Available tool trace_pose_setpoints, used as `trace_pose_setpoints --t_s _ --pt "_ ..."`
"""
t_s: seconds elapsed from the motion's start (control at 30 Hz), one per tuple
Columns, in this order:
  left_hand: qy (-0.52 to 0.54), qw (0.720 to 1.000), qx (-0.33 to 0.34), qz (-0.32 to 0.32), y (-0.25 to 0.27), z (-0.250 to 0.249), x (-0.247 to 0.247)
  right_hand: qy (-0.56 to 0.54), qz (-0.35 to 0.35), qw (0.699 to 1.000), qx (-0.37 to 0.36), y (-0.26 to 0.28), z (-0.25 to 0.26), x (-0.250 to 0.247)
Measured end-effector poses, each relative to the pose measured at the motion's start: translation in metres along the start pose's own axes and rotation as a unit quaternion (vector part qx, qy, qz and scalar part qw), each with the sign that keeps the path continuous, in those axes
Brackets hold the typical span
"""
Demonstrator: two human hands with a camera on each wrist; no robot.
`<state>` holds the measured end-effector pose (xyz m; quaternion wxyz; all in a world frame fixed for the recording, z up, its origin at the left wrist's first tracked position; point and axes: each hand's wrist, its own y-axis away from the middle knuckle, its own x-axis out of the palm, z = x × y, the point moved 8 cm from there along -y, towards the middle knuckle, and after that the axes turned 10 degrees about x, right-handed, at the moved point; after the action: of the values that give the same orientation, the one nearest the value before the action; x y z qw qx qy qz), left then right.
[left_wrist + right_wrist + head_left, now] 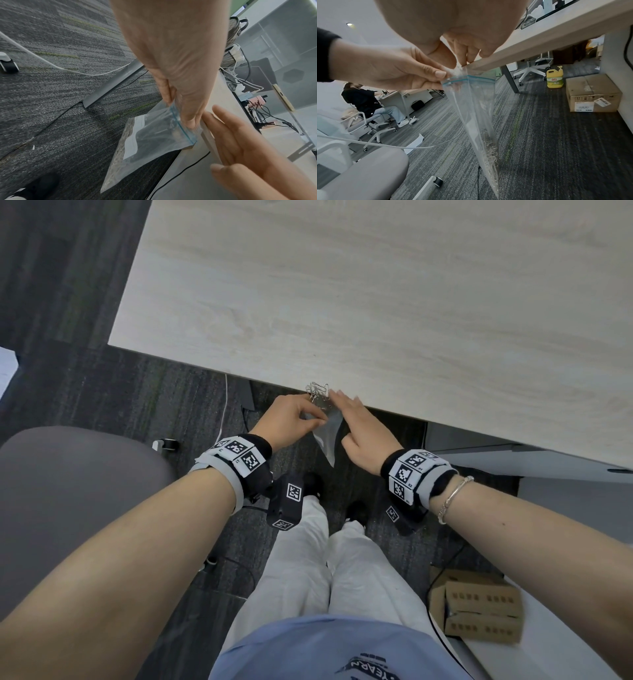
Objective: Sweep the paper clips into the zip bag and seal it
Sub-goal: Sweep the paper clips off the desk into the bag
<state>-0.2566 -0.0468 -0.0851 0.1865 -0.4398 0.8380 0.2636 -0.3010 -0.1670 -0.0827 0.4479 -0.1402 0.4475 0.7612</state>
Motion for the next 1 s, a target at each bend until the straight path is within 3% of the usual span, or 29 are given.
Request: trace_pose_setpoints --t_s 0.2,0.47,0.73,0.9,1.0 --pt "0.0 1.0 -0.001 -0.005 0.001 -0.002 -0.002 -0.046 -0.076 0.996 -0.005 -0.011 0.004 -0.025" --pt "-0.01 1.0 0.016 -0.001 0.0 -0.002 -0.003 0.067 0.011 0.997 -0.042 -0.038 0.03 -0.009" --pt "-0.013 0.999 0.03 0.006 0.0 0.0 -0.001 0.017 0.048 0.996 -0.067 -0.005 0.022 -0.01" --pt "-0.018 1.0 0.013 0.02 0.0 0.003 0.0 -0.011 -0.06 0.997 -0.05 -0.004 0.011 -0.027" --pt "-0.021 0.999 0.024 0.032 0.002 0.001 0.0 0.022 -0.081 0.996 -0.037 -0.006 0.007 -0.027"
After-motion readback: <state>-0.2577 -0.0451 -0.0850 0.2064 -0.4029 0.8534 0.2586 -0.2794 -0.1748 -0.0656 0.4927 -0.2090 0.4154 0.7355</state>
